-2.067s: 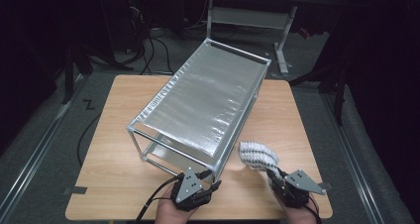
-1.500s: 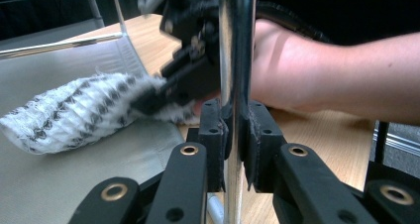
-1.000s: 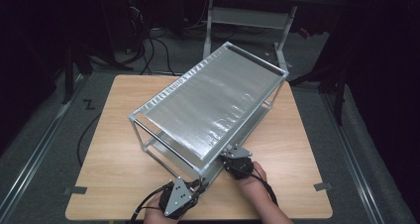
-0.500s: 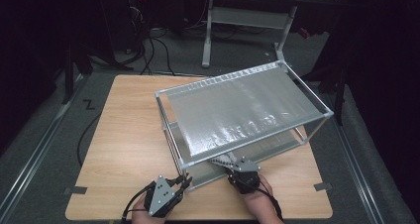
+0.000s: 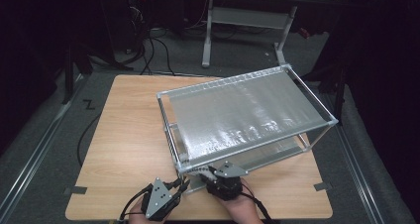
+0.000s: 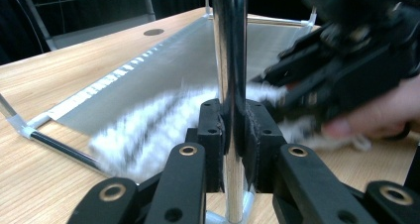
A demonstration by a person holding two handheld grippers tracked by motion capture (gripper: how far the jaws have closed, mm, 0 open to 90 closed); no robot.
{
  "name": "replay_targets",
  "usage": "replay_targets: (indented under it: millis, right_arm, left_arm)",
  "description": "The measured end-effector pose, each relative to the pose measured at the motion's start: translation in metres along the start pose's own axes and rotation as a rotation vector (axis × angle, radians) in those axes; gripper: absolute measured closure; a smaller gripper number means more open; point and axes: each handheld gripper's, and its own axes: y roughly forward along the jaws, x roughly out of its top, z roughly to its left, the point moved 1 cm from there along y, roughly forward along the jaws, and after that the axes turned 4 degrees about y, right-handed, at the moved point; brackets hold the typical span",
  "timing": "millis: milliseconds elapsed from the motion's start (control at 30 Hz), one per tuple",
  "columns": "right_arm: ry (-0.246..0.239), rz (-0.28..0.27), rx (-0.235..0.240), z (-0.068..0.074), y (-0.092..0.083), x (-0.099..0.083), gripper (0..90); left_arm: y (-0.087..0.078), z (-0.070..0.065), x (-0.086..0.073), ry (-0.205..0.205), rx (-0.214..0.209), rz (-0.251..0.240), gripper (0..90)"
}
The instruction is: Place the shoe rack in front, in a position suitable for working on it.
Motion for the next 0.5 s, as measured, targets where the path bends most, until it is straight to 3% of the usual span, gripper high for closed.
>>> replay_targets:
  millis: [100,267,367,500]
  right_arm:
    - [-0.031,-0.004,0.003,0.006,-0.001,-0.001,48.6]
    - [-0.077,-0.072,-0.012,0.009,-0.027,-0.005,46.9]
    - [-0.066,-0.062,-0.010,0.006,-0.032,-0.013,52.7]
    - [-0.079,0.005,-0.007,0.006,-0.021,-0.022,70.8]
  left_arm:
    - [0.000,0.001,-0.003,0.007,0.009,-0.028,79.4]
    - [0.000,0.001,-0.004,0.015,0.022,-0.036,79.0]
    - [-0.001,0.001,-0.005,0.012,0.024,-0.035,79.0]
    - [-0.003,0.002,-0.005,0.010,0.027,-0.028,79.0]
